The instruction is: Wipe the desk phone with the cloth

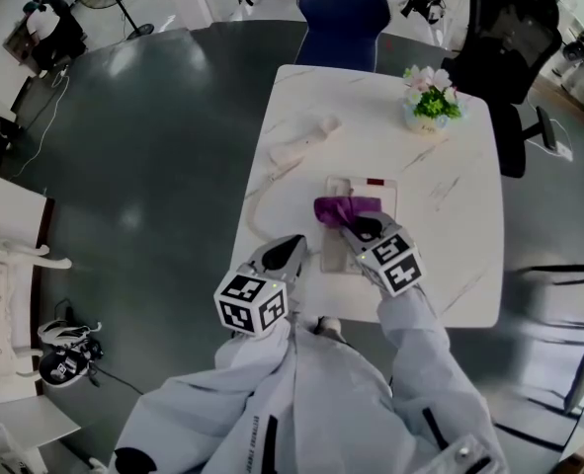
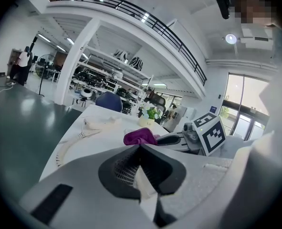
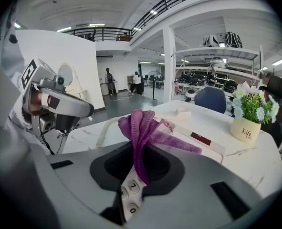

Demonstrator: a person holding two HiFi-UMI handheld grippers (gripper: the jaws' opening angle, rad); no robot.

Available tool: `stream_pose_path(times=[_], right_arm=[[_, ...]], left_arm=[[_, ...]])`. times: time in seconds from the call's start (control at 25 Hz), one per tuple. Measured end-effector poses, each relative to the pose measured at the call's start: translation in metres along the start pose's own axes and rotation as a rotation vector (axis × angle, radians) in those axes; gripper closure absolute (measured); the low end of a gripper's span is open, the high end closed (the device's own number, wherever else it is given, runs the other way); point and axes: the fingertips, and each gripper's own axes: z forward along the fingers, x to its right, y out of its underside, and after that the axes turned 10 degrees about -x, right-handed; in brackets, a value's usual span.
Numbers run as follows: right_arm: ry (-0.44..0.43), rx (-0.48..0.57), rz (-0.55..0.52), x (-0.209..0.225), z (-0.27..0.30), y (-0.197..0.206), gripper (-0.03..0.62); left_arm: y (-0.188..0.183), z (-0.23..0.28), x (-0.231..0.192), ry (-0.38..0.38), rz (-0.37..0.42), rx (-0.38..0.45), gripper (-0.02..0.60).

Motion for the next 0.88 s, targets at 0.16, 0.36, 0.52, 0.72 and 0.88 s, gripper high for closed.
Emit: stream_pose_path(times=[0.16,0.36,0.52,0.72,0.88], right_arm=[[-0.007,-0.007,-0.009,-0.006,-0.001,0.005,0.556],[-0.025,-0.016,-0.011,-0.014,-0.004,0.012,0.556],[-0.028,-0.027,-0.018,-0.021,-0.006,0.018,0.556],[-0.04,-0.034,-0.024,-0.029,-0.009,0.024,0.556],[-0.048,-0.046,-0.039,-0.036,-0.011,0.029,0.556]], left_arm=[[0.004,-0.002,0.004,-0.001,0.0,0.003,0.584],[0.009,-0.005,0.011,0.003,0.0,-0.001,0.583],[0.012,-0.009,0.016,0.003,0.002,0.001,0.583],[0.016,-0.014,0.02,-0.002,0.0,0.006,0.583],[0.02,-0.019,0.025,-0.005,-0.001,0.012,0.584]])
